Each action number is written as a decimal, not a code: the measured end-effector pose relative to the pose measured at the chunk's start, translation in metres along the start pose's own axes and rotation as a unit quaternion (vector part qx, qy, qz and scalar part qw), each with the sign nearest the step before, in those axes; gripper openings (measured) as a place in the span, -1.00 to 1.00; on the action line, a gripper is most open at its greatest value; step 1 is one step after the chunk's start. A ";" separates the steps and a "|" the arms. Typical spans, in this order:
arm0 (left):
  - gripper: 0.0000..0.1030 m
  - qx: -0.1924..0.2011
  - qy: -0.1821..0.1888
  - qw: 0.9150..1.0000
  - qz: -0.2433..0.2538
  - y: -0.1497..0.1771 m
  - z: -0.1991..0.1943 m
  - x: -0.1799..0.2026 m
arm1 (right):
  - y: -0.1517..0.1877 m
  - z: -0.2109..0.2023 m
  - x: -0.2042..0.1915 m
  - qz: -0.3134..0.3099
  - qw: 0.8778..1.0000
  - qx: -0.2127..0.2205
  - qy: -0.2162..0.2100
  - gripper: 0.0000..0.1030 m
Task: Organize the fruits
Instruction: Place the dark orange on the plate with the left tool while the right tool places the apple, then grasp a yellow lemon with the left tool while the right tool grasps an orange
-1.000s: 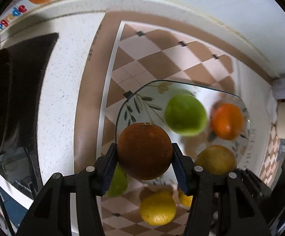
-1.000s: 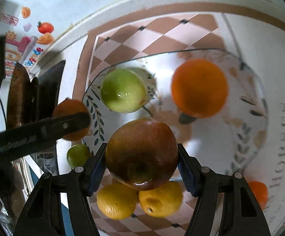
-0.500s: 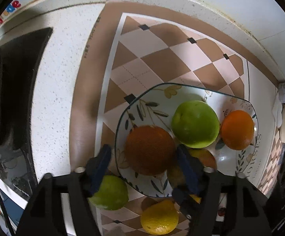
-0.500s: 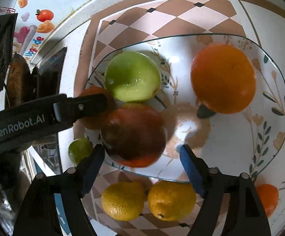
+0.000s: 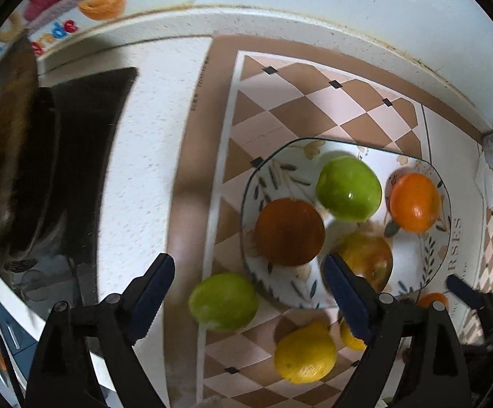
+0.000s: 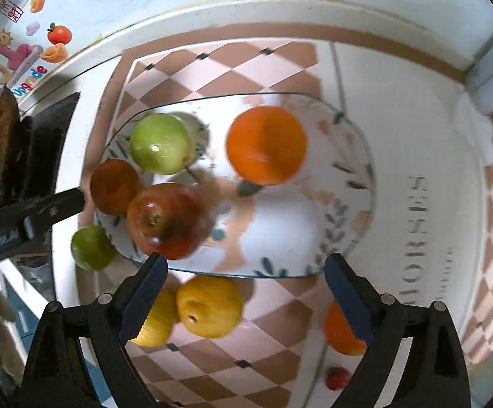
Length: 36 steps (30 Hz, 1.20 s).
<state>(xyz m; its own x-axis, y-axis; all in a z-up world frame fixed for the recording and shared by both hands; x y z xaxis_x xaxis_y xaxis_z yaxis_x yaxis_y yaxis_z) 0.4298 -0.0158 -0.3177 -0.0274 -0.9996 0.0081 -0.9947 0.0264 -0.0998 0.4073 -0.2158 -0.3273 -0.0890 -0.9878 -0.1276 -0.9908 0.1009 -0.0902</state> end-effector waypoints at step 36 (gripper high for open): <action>0.74 0.201 0.011 0.979 0.030 0.127 -0.181 0.029 | 0.120 -0.199 0.003 0.002 0.984 0.176 0.003 0.86</action>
<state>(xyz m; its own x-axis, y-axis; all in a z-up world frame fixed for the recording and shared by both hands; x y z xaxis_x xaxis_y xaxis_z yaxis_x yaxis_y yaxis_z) 0.2845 -0.0391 -0.1496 -0.0914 -0.9958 0.0106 -0.8716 0.0749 -0.4845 0.2682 -0.2301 -0.1424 -0.0952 -0.9879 -0.1222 -0.8940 0.1388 -0.4259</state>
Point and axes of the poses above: each gripper's, at about its wrist camera, not at the fingertips, and z roughly the way its jaws point, x to its right, y to its underside, the point moved 5 cm from there along z, roughly the way its jaws point
